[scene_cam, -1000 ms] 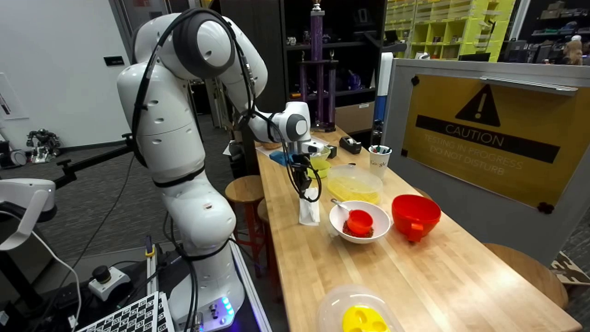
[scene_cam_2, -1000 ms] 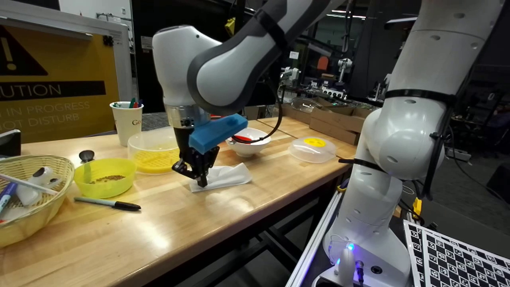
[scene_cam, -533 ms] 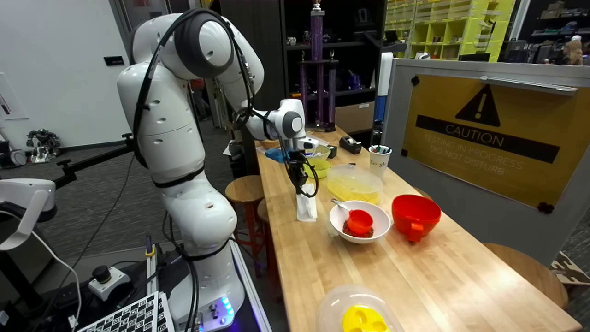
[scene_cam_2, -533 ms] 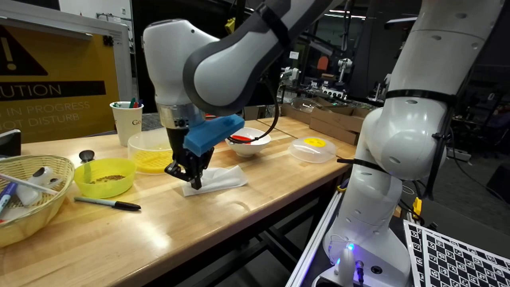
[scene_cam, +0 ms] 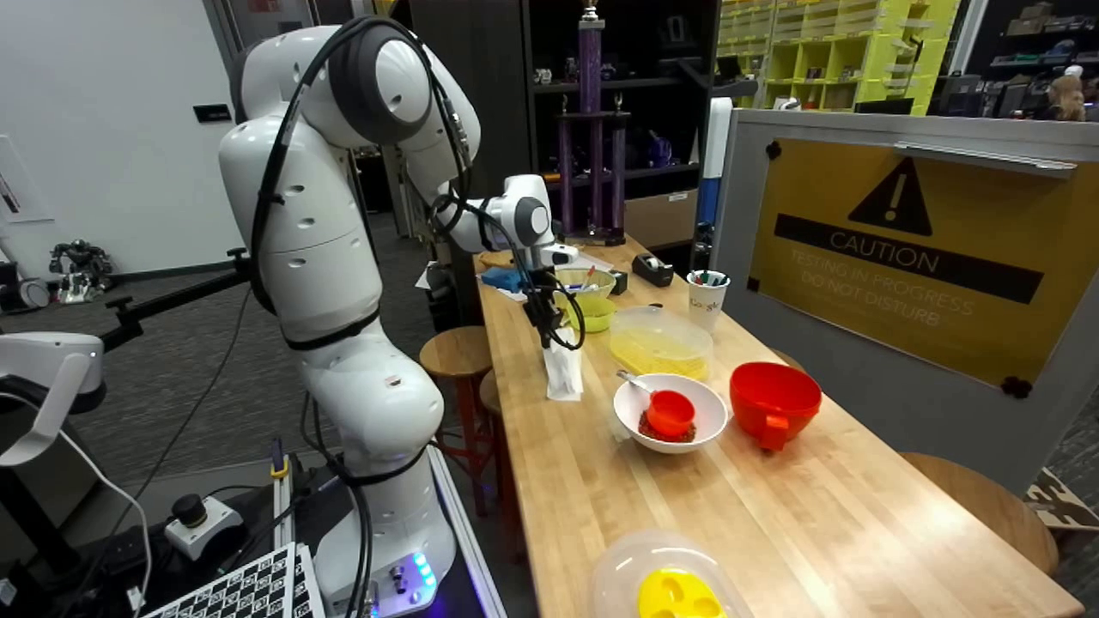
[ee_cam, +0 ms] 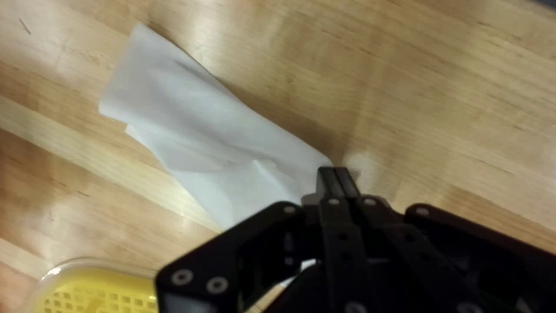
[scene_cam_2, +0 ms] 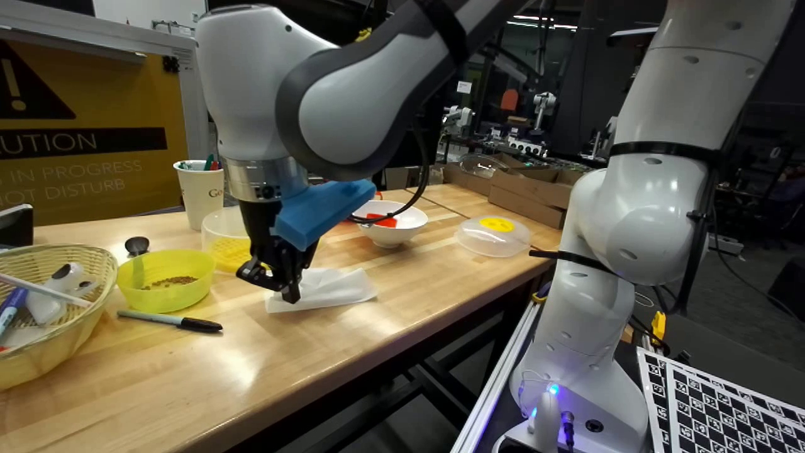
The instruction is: Use the towel to wipe the table
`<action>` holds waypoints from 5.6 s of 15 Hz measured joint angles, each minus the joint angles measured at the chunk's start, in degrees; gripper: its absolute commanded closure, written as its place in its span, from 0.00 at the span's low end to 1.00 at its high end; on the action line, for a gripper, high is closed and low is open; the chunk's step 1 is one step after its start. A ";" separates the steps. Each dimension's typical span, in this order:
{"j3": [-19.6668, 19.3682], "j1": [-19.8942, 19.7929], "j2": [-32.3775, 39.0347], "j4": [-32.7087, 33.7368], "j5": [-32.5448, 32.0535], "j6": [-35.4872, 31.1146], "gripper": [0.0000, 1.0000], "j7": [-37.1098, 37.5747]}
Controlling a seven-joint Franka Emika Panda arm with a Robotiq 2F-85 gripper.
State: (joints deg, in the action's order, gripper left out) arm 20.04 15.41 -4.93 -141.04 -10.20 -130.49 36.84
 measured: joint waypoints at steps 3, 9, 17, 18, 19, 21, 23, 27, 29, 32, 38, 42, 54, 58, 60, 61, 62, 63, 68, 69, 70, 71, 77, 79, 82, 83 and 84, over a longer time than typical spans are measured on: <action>1.14 0.88 0.30 1.07 -1.21 0.88 1.00 0.09; 1.59 1.48 2.16 3.27 -2.79 3.21 1.00 0.35; -2.15 0.77 6.42 5.45 -3.19 4.63 1.00 0.88; -2.84 0.53 6.66 5.50 -3.18 4.63 1.00 0.88; -3.54 0.19 6.87 5.51 -3.18 4.63 1.00 0.87; -4.91 -0.60 7.17 5.51 -3.16 4.63 1.00 0.86; -6.26 -1.49 7.46 5.51 -3.14 4.63 1.00 0.85; -8.61 -3.32 8.05 5.52 -2.88 4.63 1.00 0.85; -9.63 -4.14 8.05 5.52 -2.49 4.63 1.00 0.84; -10.88 -5.23 8.05 5.55 -2.01 4.62 1.00 0.84; -12.97 -6.81 8.05 5.57 -1.81 4.62 1.00 0.85; -13.95 -7.74 8.05 5.57 -1.75 4.62 1.00 0.85; -12.44 -6.19 7.93 5.44 -1.87 4.43 1.00 0.88; -9.87 -3.57 7.78 5.26 -1.86 4.38 1.00 0.99; -8.55 -2.17 7.76 5.24 -1.87 4.38 1.00 1.07; -7.96 -1.55 7.75 5.24 -1.88 4.38 1.00 1.15; -7.45 -1.00 7.75 5.24 -1.88 4.38 1.00 1.22; -6.93 -0.56 7.74 5.24 -1.89 4.38 1.00 1.28; -4.92 1.20 7.53 5.26 -2.62 4.38 1.00 1.37; -4.51 1.61 7.48 5.27 -3.13 4.38 1.00 1.55; -4.11 2.03 7.44 5.28 -3.60 4.38 1.00 1.78; -3.65 2.40 7.38 5.29 -4.18 4.39 1.00 1.99; -1.48 4.46 6.95 5.42 -8.52 4.47 1.00 3.27; -0.96 4.98 6.89 5.53 -9.91 4.50 1.00 3.56; -0.32 5.34 6.89 5.65 -11.20 4.52 1.00 3.98; -0.30 5.34 6.89 5.70 -11.22 4.55 1.00 3.98; -0.32 5.31 6.89 5.76 -11.22 4.61 1.00 3.99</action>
State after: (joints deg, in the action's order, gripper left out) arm 19.71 20.72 1.96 -135.27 -21.42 -125.88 40.82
